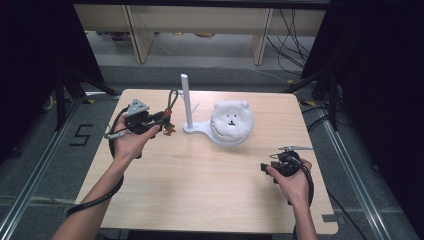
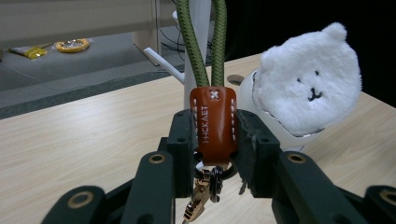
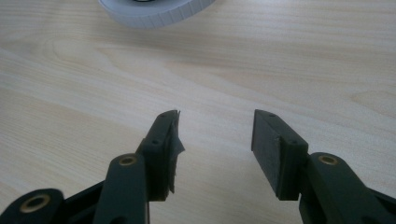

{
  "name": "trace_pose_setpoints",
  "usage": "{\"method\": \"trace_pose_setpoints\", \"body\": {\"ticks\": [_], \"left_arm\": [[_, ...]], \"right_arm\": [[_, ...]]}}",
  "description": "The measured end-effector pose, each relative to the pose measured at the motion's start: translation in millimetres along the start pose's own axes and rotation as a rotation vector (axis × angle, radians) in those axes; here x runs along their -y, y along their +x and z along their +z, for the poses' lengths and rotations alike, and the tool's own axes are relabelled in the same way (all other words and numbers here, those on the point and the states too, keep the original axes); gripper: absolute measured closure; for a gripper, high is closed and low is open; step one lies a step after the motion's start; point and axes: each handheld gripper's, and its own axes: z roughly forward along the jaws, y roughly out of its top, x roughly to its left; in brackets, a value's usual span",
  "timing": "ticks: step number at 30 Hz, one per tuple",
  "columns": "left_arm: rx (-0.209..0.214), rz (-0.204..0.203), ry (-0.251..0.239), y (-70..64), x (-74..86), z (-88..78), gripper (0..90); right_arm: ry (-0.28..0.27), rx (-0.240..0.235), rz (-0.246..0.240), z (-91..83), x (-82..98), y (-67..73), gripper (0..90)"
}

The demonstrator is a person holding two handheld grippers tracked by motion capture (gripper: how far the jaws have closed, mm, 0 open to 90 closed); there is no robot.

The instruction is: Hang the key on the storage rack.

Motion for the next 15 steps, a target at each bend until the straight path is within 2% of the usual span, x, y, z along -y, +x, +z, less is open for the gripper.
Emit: {"method": "trace_pose_setpoints", "body": {"ticks": [3,4,7,9,15], "left_arm": [[-0.001,-0.002,0.0,0.8,-0.8,2.4,68.0],[-0.004,-0.003,-0.001,0.9,-1.2,3.4,68.0],[-0.004,-0.003,0.001,1.2,-2.4,5.3,68.0],[-0.001,-0.004,0.001,1.2,-3.1,6.8,68.0],[-0.006,-0.012,0.002,3.1,-3.7,10.5,67.9]], "right_arm": [[-0.001,-0.001,0.0,0.1,0.0,0.1,52.2],[-0.005,0.006,-0.023,0.8,0.5,-1.5,52.2],[-0.004,0.004,-0.019,0.9,0.4,-1.1,52.2],[-0.006,0.018,-0.01,1.3,0.2,0.3,52.2],[-0.001,0.013,-0.026,1.1,0.5,-0.7,52.2]]}}
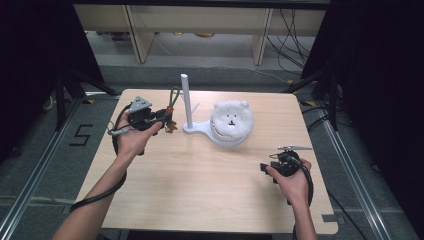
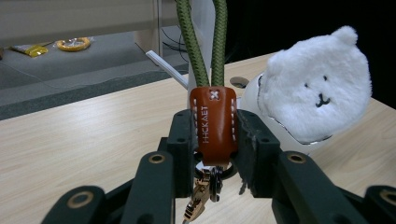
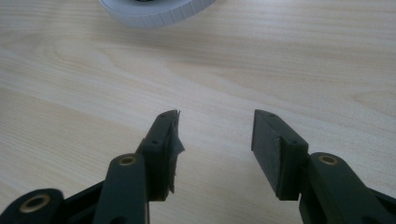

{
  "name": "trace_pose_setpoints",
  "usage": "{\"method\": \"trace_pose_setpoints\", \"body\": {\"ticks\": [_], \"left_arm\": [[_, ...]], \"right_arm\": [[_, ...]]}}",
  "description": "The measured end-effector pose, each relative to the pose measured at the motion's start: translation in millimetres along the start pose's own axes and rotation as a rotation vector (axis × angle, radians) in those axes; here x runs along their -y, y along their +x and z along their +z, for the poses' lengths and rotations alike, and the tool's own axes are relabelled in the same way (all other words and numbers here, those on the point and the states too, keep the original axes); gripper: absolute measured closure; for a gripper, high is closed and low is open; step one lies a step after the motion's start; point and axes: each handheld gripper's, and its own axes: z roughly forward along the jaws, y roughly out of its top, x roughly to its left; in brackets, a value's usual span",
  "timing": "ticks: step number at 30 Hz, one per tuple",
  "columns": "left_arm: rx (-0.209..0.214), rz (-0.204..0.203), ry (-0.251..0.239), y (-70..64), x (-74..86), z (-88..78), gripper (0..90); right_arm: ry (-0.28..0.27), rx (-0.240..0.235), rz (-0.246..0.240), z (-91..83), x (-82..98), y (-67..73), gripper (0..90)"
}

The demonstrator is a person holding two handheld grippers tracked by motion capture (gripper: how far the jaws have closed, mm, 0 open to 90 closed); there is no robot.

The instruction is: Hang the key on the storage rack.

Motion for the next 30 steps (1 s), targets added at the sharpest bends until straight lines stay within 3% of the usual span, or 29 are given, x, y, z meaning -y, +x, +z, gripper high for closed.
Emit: {"method": "trace_pose_setpoints", "body": {"ticks": [11,13,17,27,28,30], "left_arm": [[-0.001,-0.016,0.007,4.8,1.4,2.7,67.9],[0.001,-0.021,0.009,4.7,2.0,3.9,67.9],[0.006,-0.027,0.01,4.3,2.9,6.1,67.9],[0.019,-0.053,0.03,4.1,5.9,16.3,67.8],[0.019,-0.052,0.032,4.2,6.2,17.0,67.8],[0.021,-0.057,0.036,4.3,6.7,18.8,67.8]], "right_arm": [[0.001,-0.002,0.009,1.0,0.0,-0.2,52.2],[0.001,0.024,0.011,0.4,-0.2,1.3,52.2],[0.002,-0.005,0.004,0.5,0.2,-0.1,52.2],[-0.002,-0.006,0.01,0.1,0.5,-0.9,52.2],[0.003,-0.009,0.035,-0.5,-0.1,0.5,52.2],[-0.001,-0.012,0.033,-0.3,0.2,0.4,52.2]]}}
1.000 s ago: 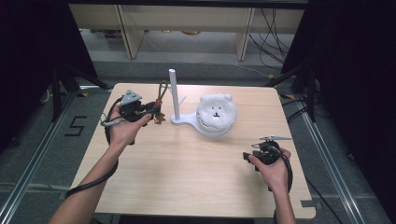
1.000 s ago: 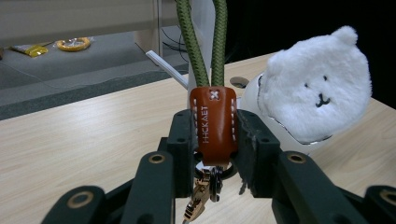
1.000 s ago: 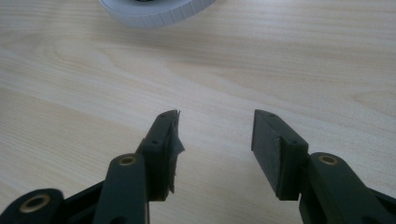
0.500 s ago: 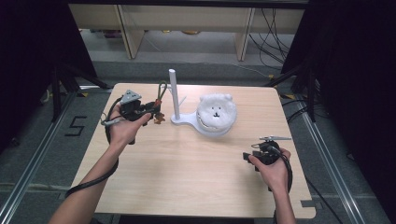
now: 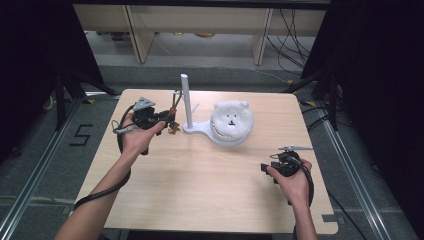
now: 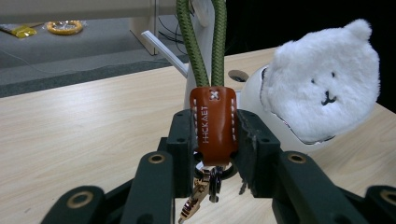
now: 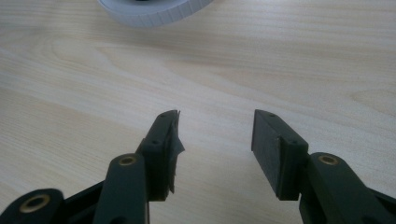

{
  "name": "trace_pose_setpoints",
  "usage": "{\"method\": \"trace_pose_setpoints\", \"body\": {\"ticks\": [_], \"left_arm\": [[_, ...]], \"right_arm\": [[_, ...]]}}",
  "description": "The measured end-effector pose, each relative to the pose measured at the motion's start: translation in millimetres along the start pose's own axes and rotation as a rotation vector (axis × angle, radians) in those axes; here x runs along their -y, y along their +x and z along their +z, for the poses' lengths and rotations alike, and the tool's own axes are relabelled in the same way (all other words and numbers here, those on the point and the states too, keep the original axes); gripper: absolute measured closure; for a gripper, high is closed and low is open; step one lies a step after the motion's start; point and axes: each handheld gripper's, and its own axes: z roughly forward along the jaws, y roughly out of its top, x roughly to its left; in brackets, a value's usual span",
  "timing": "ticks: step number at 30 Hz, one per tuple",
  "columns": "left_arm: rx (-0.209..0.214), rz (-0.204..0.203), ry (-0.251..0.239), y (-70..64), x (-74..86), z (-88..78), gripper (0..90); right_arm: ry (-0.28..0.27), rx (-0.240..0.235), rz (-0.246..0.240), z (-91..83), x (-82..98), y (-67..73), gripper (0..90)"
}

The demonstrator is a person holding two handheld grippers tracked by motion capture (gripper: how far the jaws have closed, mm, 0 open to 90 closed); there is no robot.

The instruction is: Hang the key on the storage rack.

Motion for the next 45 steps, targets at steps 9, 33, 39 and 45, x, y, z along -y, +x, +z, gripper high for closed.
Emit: {"method": "trace_pose_setpoints", "body": {"ticks": [9,33,39,45], "left_arm": [[-0.001,-0.011,0.015,0.2,2.9,8.6,67.6],[-0.021,0.033,0.043,-1.6,7.3,26.7,66.3],[-0.034,0.045,0.053,-1.7,8.0,30.9,65.7],[-0.034,0.057,0.066,-1.1,8.2,33.8,63.3]], "right_arm": [[-0.004,0.005,-0.021,0.9,0.7,-1.3,52.2],[0.007,-0.003,-0.004,0.4,1.2,-0.3,52.0],[0.003,-0.013,-0.002,0.9,1.6,-0.8,52.0],[0.006,0.001,-0.002,0.0,1.3,-0.5,51.9]]}}
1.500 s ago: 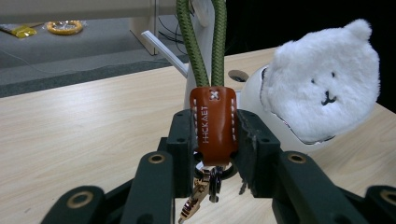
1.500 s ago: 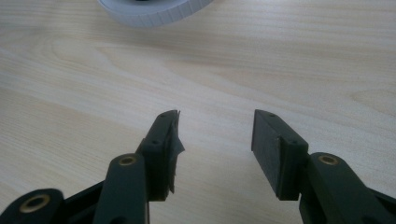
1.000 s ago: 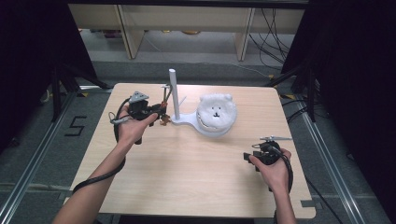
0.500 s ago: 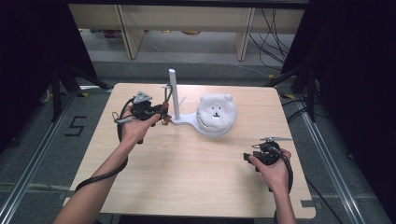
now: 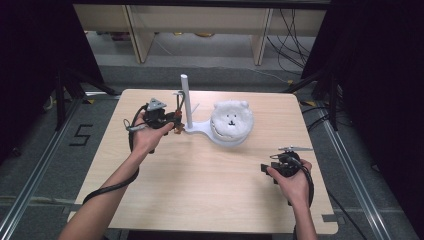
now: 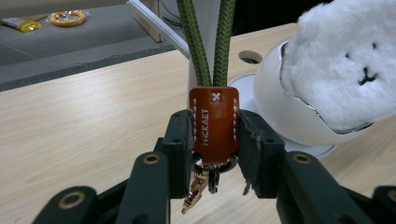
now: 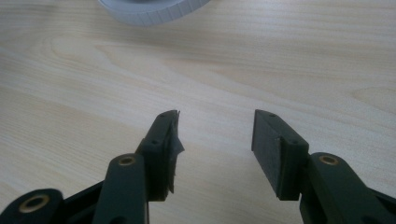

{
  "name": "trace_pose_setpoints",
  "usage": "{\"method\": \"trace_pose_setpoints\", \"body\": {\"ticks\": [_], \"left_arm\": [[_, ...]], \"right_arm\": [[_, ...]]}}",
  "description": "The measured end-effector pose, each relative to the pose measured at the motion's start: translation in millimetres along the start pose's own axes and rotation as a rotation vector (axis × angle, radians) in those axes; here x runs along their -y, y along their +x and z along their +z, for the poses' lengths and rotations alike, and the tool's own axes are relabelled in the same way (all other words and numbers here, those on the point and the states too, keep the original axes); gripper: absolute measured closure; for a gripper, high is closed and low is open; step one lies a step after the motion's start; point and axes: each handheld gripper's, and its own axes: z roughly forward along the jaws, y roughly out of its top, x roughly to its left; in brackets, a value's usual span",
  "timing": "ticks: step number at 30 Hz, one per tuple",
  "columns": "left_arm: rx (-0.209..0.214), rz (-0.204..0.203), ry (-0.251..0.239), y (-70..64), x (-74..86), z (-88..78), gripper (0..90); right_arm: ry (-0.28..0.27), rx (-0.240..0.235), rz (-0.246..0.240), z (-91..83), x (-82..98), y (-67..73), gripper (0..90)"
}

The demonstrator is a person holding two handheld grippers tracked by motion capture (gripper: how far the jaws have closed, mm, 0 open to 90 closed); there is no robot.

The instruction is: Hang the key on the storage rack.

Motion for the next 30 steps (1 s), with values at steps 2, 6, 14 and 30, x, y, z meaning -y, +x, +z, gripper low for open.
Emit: {"method": "trace_pose_setpoints", "body": {"ticks": [2,6,14,30], "left_arm": [[-0.007,0.007,0.006,0.6,1.3,0.6,61.3],[-0.014,0.012,0.011,4.9,5.1,-0.6,57.8],[-0.021,0.035,0.05,14.5,16.5,-13.8,43.3],[-0.049,0.036,0.007,29.7,88.2,-68.5,31.8]], "right_arm": [[-0.005,-0.005,0.003,0.6,0.3,-0.4,51.8],[-0.013,0.008,-0.016,0.6,1.0,-1.6,51.4],[-0.005,0.001,-0.003,0.6,0.6,-0.2,51.1],[0.0,-0.002,-0.017,6.4,2.6,-1.8,50.4]]}}
